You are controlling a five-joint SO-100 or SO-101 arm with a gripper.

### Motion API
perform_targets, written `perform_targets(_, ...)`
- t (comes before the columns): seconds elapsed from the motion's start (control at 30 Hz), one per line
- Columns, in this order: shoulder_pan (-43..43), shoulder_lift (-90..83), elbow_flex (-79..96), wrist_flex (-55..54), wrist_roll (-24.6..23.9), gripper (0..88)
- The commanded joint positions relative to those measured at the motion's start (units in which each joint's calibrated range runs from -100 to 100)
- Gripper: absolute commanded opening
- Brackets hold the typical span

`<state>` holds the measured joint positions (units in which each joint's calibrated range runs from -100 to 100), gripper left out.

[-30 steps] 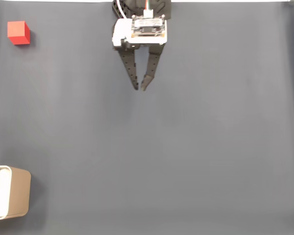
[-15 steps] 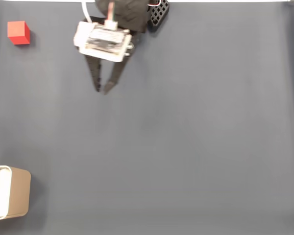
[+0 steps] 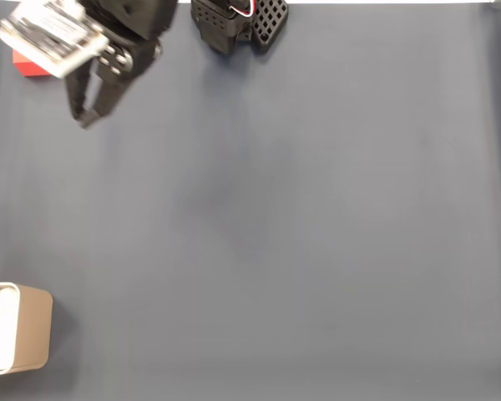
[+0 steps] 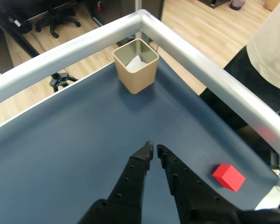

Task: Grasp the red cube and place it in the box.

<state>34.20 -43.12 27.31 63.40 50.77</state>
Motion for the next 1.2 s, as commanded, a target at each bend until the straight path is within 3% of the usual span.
perform_targets(0.0,4.72,0.40,-4.04,0.86,-0.59,0.0)
perform_targets(0.6,23.54,2.74,-3.58,3.32,-0.68,0.0)
perform_targets(1.17,30.22,3.86,-2.40,4.38,-0.93,0.0)
